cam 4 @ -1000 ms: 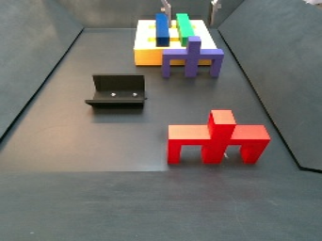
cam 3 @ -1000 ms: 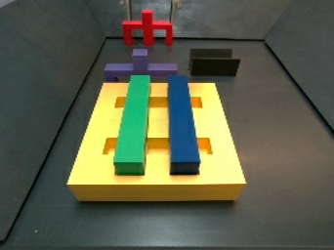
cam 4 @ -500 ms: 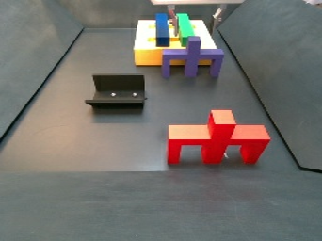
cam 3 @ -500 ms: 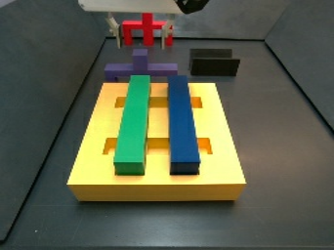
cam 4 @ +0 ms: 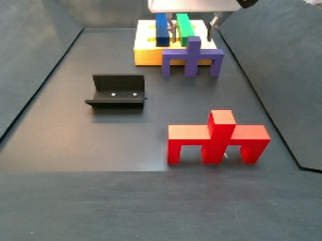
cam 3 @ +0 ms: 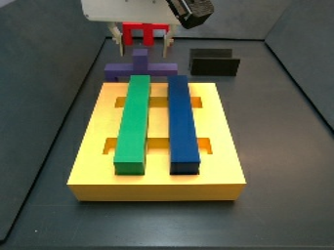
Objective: Pick up the purple object. Move up. Move to above the board. Insert the purple object.
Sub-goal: Pick up the purple object.
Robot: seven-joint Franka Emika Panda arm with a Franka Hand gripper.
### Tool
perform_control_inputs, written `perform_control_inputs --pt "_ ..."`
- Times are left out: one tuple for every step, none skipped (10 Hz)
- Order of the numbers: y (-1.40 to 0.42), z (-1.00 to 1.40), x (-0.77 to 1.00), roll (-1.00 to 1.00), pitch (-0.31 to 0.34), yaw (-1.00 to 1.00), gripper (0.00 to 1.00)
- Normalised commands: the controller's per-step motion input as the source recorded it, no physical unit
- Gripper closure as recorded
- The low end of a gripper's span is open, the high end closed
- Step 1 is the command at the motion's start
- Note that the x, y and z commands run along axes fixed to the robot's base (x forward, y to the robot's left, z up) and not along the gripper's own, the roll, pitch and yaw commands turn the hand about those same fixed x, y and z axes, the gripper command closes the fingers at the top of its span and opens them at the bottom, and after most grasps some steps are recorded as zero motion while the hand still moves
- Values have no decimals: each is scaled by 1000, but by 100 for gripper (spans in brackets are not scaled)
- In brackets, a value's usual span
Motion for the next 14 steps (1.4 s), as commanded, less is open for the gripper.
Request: perform_control_inputs --pt "103 -149 0 0 0 0 0" --pt "0 -123 0 0 0 0 0" --pt "0 -180 0 0 -4 0 0" --pt "-6 -189 0 0 -24 0 0" --pt "0 -134 0 0 -20 0 0" --pt "0 -100 0 0 -11 0 0" --pt "0 -51 0 0 -11 0 0" --pt "0 0 0 0 0 0 0" --pt "0 0 0 0 0 0 100" --pt "0 0 0 0 0 0 100" --pt "0 0 0 0 0 0 100" --pt "0 0 0 0 0 0 100" --pt "0 0 0 0 0 0 100" --pt "0 0 0 0 0 0 100"
